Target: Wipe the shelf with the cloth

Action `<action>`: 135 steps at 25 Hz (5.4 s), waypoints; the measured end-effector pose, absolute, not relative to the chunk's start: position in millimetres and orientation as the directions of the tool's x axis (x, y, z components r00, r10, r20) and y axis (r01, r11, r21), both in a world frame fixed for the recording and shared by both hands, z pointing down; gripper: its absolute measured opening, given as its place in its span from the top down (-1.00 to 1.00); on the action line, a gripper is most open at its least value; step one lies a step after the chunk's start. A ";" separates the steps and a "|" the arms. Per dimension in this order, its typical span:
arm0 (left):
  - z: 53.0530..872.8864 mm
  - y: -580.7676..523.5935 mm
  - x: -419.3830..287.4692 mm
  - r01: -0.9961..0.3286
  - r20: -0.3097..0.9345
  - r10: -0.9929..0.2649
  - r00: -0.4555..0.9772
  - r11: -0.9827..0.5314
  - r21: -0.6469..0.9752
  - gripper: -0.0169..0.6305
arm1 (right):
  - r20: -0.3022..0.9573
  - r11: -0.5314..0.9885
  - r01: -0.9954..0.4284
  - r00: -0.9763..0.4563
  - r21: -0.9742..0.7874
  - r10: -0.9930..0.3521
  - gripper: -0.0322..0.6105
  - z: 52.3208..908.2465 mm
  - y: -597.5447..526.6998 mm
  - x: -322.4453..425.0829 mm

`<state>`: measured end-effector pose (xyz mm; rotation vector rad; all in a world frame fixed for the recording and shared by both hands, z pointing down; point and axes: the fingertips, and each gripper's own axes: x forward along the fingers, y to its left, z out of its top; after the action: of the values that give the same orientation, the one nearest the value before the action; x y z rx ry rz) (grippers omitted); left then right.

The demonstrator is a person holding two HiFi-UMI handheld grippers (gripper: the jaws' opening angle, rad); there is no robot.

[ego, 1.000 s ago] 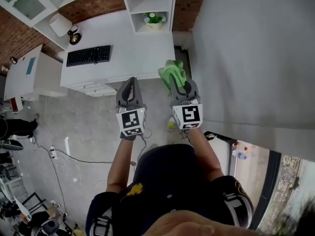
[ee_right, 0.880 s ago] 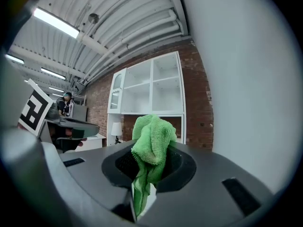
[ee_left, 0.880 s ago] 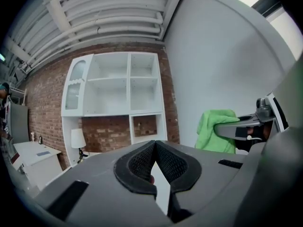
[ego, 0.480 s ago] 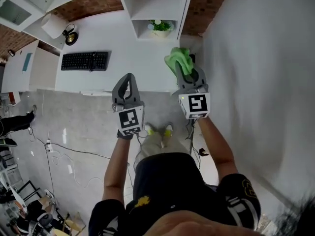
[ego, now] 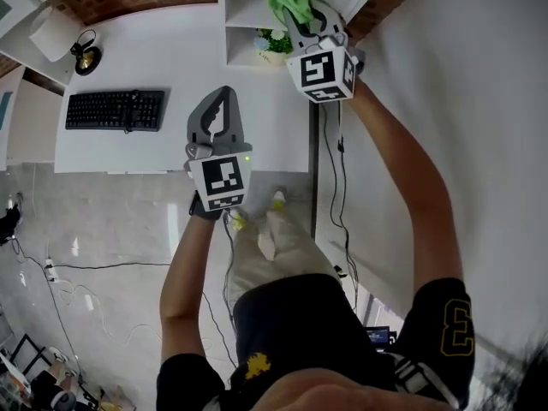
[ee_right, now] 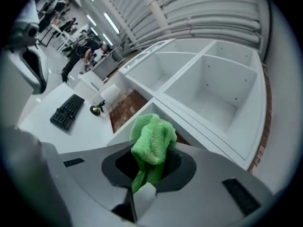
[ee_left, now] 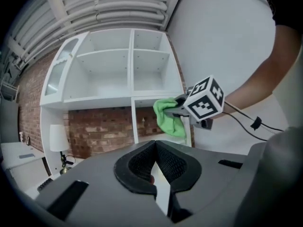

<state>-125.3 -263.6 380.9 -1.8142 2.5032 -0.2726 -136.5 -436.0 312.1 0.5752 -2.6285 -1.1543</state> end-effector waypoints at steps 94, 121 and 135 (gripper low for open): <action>434.0 -342.8 -159.8 -0.961 0.028 -0.962 -0.271 0.268 -0.061 0.90 | 0.330 0.552 -0.180 -0.638 0.814 -0.696 0.76 432.6 -630.2 -256.8; 457.3 -311.0 -164.3 -0.943 0.091 -0.940 -0.330 0.332 0.008 0.90 | 0.532 0.671 -0.004 -0.605 0.741 -0.592 0.76 472.0 -560.9 -274.5; 451.2 -321.7 -139.3 -0.963 0.077 -0.961 -0.265 0.267 0.024 0.90 | 0.529 0.663 -0.112 -0.512 0.740 -0.677 0.76 465.0 -596.7 -222.6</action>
<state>-139.3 -321.7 451.2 -1.9484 2.5603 -0.0436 -222.6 -596.7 465.0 0.6113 -2.0088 -0.8218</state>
